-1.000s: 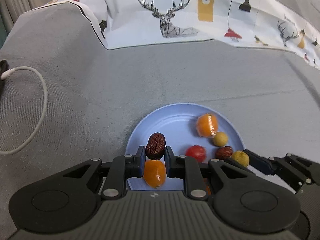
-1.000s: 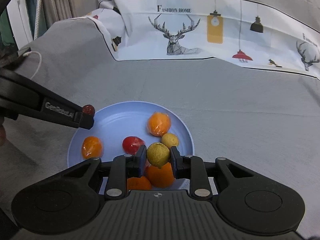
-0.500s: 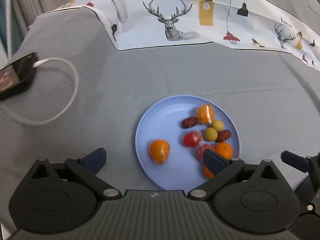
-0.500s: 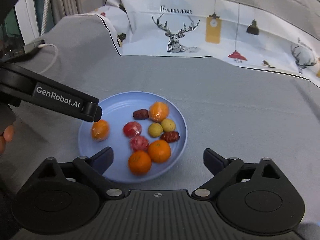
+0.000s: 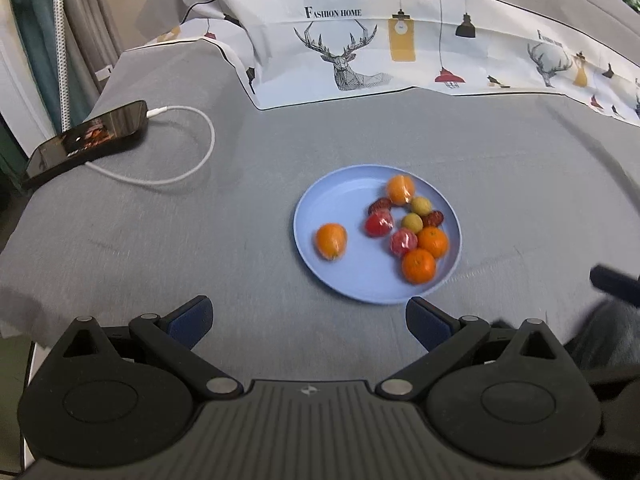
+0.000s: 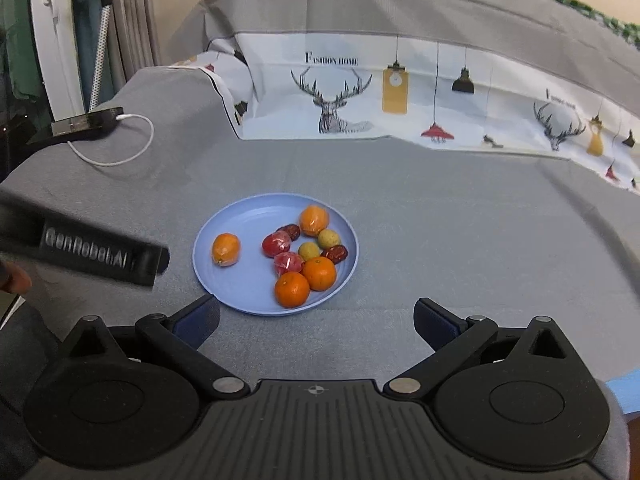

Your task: Organize fruits

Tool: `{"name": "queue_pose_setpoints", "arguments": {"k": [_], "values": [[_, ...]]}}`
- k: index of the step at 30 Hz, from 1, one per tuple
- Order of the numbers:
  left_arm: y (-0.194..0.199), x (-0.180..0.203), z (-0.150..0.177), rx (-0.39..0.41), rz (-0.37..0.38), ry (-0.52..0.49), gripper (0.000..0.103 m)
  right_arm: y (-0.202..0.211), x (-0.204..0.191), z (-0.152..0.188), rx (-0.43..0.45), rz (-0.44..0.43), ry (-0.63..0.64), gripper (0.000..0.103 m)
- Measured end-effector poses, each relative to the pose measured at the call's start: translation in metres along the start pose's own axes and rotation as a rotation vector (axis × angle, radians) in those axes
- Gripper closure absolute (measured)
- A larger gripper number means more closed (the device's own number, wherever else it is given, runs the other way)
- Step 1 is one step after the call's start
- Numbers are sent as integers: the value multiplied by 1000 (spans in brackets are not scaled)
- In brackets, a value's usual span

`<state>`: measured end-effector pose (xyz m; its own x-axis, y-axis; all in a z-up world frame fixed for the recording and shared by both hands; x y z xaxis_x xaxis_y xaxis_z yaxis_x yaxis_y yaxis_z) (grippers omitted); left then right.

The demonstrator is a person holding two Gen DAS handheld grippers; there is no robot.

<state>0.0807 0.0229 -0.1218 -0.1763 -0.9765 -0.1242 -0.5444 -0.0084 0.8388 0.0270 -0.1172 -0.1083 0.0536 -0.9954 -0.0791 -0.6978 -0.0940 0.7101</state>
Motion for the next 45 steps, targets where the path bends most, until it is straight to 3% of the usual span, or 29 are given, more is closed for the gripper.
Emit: {"name": "queue_pose_setpoints", "arguments": {"k": [12,45], "values": [[20,-2,11,36,-10,9,0,24,1,2,50,11,23,1],[15,-6,11,29,-26,0,0,20,-2,5,38,7,26,1]]}}
Point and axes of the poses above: each gripper's, at about its wrist camera, not at the fingertips, and y roughly against the way its jaws point, x to its right, z to its underside, the point moved 10 cm from there along -y, roughly the way its jaws point, and after that the axes turned 4 degrees about -x, right-handed, at the moved point
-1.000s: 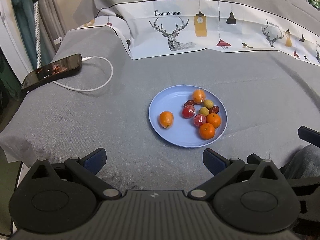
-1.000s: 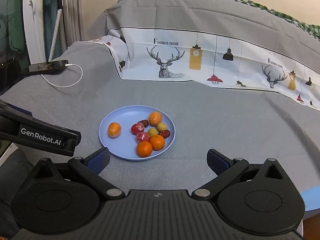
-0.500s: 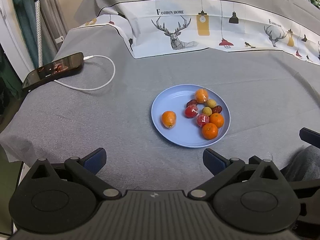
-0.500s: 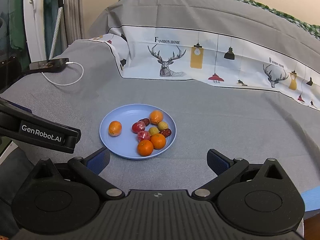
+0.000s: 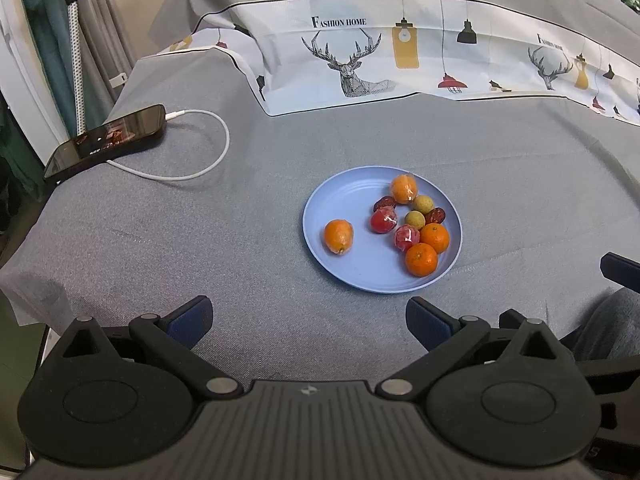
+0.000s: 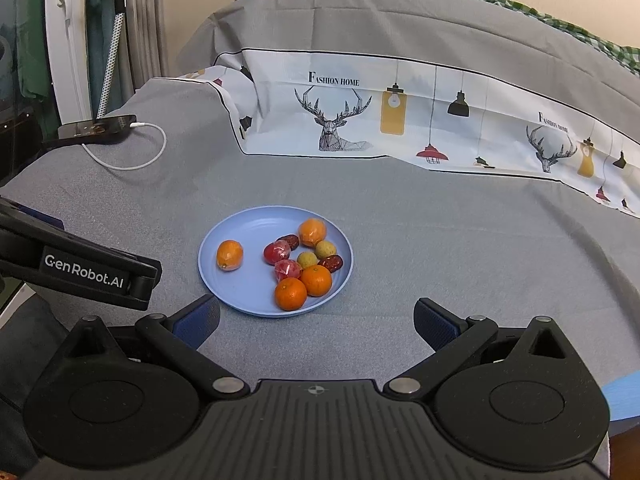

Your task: Organize fruits

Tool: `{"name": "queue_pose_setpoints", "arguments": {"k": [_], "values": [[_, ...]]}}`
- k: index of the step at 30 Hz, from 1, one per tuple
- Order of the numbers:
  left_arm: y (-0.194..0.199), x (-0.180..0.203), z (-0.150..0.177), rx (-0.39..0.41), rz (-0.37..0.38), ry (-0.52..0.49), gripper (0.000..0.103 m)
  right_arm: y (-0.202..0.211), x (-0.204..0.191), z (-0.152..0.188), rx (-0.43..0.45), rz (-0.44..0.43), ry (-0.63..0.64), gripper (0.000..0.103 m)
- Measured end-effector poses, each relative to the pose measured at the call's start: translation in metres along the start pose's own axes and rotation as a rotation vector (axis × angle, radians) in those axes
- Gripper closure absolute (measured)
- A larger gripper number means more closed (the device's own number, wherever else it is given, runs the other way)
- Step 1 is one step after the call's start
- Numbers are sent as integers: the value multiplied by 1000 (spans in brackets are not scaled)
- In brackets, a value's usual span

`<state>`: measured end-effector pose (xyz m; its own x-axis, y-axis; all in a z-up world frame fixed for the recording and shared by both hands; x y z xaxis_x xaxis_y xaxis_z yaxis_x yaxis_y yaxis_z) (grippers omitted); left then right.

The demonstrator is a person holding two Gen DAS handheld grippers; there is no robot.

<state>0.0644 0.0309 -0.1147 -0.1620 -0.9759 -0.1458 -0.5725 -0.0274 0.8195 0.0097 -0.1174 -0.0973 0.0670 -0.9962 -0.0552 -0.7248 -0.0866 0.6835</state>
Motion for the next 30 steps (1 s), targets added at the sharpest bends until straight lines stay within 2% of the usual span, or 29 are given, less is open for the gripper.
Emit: {"name": "queue_pose_setpoints", "arguments": {"k": [30], "values": [[-3,-5,-2,-9,-13,0,0,-2,-3,-1,-2,-2,15,1]]}}
Point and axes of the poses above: each gripper's, at about its wrist camera, not at the fingertips, and y roughly against the way its jaws point, x to its right, z to its underside, the point moved 10 cm from there along -y, roughly the way its jaws point, and after that the axes turned 4 degrees about -x, right-handed, at the moved point
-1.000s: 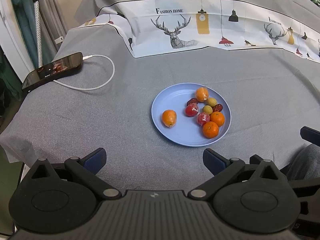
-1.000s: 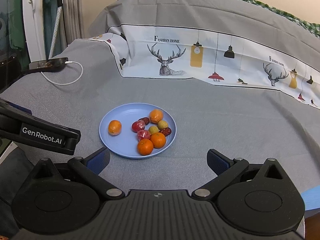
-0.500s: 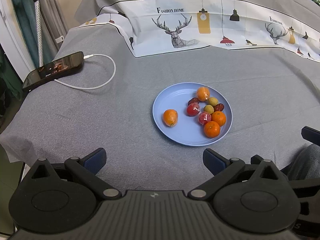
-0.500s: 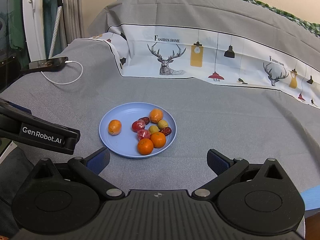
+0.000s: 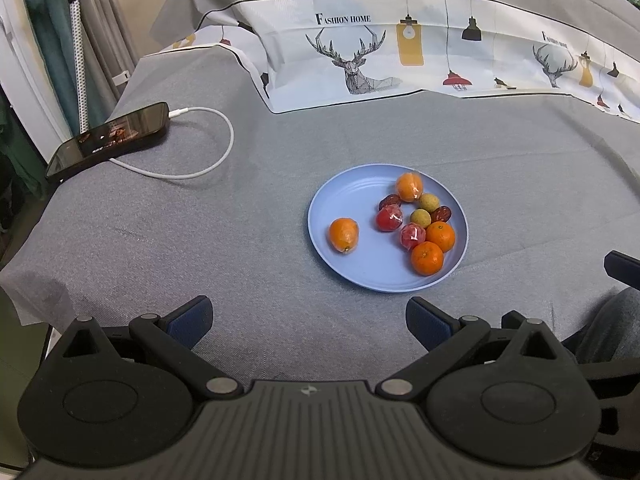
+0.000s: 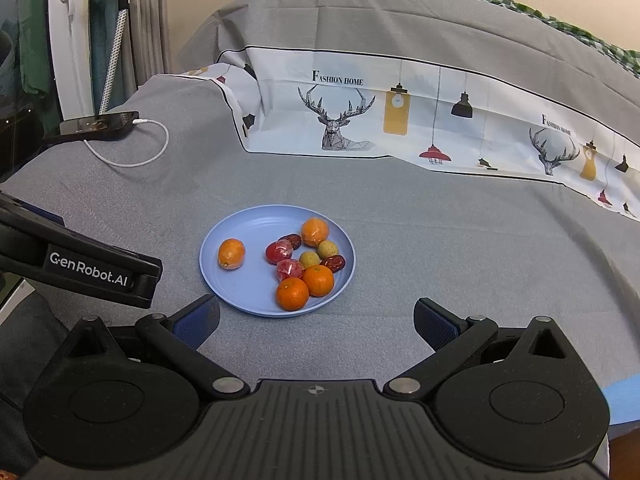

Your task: Organize fruits

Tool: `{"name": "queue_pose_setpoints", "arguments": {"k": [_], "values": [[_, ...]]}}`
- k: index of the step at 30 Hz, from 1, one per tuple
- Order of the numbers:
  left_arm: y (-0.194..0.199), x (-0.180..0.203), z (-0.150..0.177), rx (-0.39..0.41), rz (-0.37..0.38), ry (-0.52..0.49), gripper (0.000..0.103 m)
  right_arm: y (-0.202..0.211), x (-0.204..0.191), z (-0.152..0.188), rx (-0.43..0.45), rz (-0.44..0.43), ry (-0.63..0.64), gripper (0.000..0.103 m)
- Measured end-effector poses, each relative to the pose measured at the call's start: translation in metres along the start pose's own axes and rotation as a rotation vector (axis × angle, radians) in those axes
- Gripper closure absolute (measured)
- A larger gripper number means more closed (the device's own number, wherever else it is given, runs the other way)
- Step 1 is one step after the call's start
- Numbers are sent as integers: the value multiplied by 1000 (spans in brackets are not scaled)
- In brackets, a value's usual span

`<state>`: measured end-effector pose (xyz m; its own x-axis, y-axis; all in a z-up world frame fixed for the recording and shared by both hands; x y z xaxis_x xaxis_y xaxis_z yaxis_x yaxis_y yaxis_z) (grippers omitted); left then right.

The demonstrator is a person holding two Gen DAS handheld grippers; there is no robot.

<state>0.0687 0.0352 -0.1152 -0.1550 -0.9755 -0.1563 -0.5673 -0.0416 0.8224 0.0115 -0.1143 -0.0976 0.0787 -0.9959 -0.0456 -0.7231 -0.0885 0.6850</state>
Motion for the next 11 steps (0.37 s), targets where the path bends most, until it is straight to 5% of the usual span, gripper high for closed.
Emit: {"name": "queue_pose_setpoints", "arguments": {"k": [11], "values": [[3,0,0,13,-16,3,0,1,2,-1,-2,-2,-4,1]]}}
Point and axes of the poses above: each gripper's, at about its wrist camera, not at the fingertips, and y roughly against the way its jaws point, x to its right, z to its underside, the point moved 10 cm from there along -y, roughly the way its jaws point, and after that the axes turned 4 degrees about -x, right-handed, at the moved point
